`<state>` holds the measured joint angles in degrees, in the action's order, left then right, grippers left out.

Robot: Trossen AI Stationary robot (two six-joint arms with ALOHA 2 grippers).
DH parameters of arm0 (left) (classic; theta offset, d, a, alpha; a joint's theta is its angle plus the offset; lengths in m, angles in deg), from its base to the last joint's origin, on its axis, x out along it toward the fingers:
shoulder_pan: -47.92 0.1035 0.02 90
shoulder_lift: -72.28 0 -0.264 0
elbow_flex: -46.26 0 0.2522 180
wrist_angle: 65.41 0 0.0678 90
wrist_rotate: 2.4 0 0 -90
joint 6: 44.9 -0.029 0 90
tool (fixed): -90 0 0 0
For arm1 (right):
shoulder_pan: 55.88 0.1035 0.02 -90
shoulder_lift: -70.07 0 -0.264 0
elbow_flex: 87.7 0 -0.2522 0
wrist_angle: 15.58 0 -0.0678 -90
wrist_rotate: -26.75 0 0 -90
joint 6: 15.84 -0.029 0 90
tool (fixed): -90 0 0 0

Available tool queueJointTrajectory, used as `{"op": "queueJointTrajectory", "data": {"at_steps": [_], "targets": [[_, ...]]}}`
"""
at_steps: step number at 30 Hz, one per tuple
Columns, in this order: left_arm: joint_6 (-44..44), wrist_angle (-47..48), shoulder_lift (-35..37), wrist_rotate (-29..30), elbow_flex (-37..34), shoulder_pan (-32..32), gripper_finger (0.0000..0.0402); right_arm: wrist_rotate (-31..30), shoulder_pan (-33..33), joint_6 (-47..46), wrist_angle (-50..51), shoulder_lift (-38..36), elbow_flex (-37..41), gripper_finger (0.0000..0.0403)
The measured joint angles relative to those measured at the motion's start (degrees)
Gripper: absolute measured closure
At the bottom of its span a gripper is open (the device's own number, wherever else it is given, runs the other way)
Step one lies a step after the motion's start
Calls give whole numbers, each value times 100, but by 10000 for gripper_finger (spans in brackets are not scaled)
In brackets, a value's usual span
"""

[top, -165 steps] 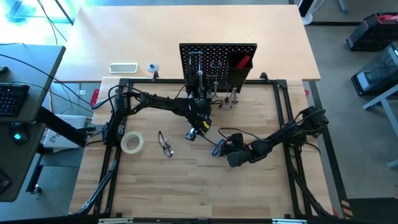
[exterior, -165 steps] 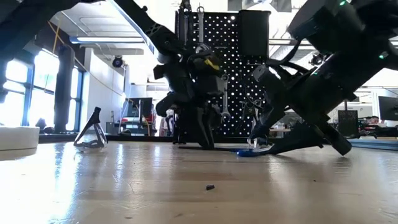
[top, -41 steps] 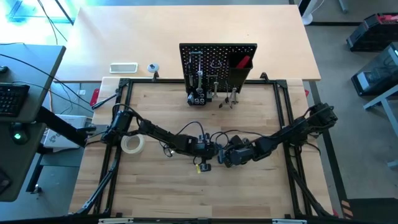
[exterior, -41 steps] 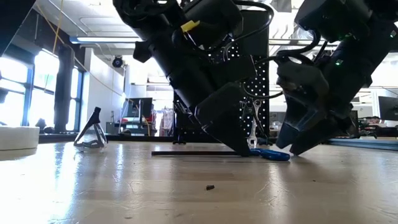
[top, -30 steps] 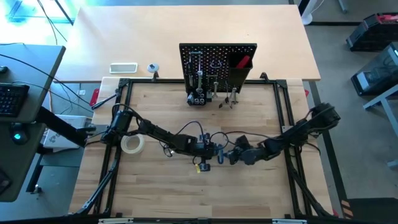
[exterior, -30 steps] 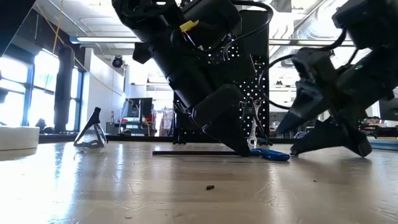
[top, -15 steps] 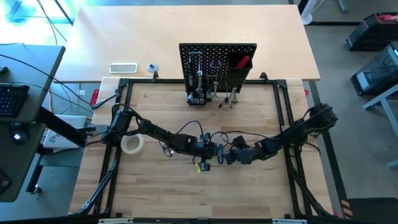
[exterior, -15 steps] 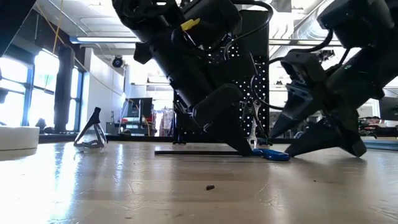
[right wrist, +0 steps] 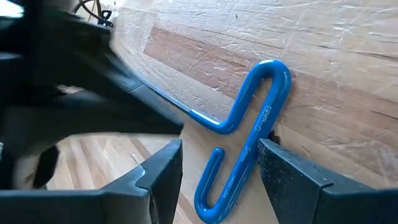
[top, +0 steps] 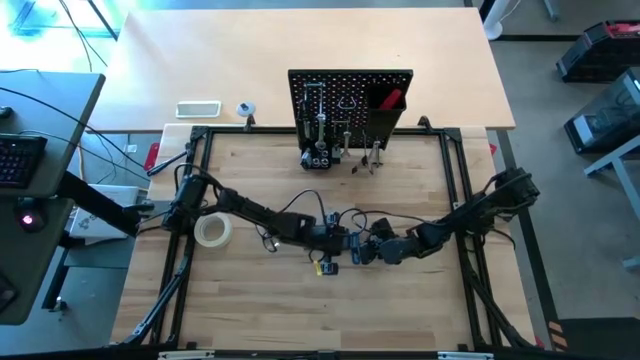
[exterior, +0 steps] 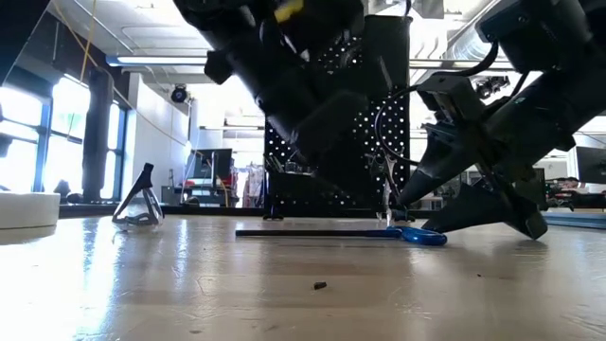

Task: Hang tools onto peg board
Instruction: Put the pick tool into the black bin on the peg board

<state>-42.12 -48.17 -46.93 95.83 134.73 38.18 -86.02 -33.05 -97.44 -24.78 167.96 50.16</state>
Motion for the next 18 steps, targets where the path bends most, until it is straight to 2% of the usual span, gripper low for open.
{"op": "queueJointTrajectory", "data": {"at_steps": [5,12,15,18], "targets": [[97,142,-96,-244,-5,90,384,-89,4,-50,-2,0,0,201],[-4,-72,-192,144,-5,34,294,-96,8,-48,4,0,2,201],[55,-167,-298,-51,1,94,262,-101,8,-49,16,0,2,201],[231,-269,-385,-239,3,150,252,-108,8,-35,15,0,3,201]]}}
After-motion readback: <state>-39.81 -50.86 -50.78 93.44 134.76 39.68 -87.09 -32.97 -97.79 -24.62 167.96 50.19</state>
